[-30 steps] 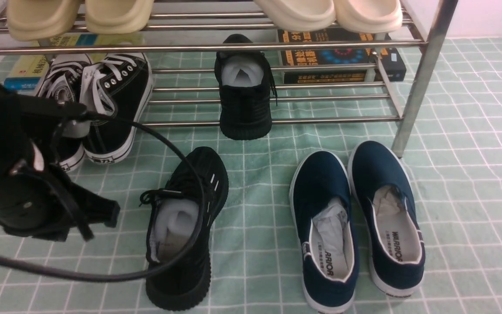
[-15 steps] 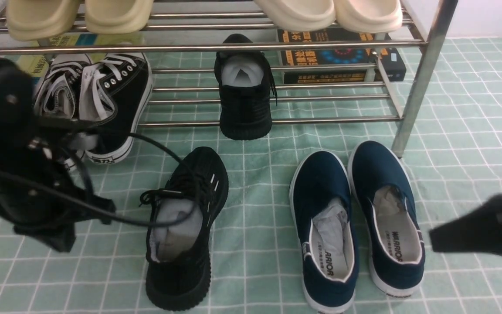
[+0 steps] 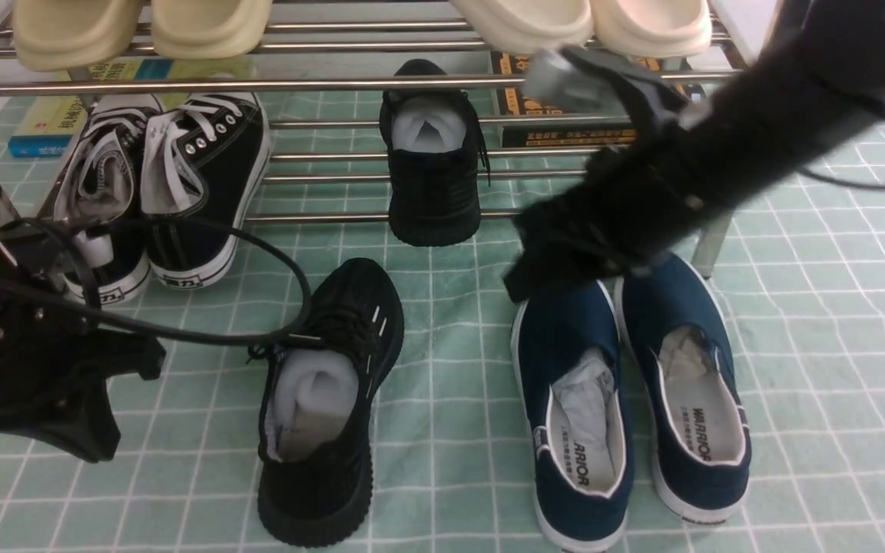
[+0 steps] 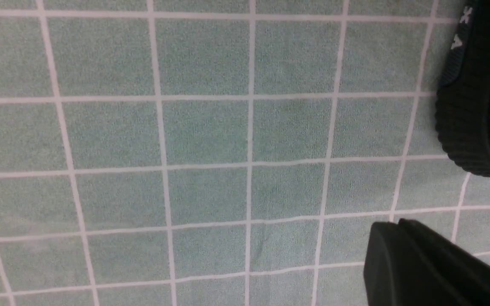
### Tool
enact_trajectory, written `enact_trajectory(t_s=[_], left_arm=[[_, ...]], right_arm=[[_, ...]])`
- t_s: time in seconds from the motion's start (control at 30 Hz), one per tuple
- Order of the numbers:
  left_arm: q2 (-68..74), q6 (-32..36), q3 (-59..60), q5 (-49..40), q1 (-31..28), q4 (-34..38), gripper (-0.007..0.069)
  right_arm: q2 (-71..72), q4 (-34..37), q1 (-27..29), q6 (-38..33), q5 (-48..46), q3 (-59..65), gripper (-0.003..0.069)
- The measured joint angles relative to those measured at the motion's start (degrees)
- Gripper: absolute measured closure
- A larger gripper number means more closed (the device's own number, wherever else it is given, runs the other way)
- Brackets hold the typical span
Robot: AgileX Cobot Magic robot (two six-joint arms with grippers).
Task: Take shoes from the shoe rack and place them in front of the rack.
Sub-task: Use the right arm to clamp a shoe in the middle of the shoe rack
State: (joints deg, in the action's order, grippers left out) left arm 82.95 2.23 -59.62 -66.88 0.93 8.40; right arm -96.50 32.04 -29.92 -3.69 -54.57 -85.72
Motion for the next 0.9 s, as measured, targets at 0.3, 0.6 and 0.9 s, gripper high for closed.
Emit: enact_trajectory(t_s=[0.3,0.6,0.9], left_arm=[[0.0,0.0,0.0,0.2,0.0,1.1,0.0606],[0.0,0.1,0.0,0.4,0.0,1.1,0.0606],[0.0,0.2,0.0,0.4,0.0,1.1,0.0601]], right_arm=[[-15.0,-18.1,-0.8,22.8,8.6,-19.5,0.0137],[-22.8,-20.3,-0.8,30.0,22.6,-21.9,0.0091],[-27.4,-20.3,-0.8,32.5,29.2,-21.9,0.0139]])
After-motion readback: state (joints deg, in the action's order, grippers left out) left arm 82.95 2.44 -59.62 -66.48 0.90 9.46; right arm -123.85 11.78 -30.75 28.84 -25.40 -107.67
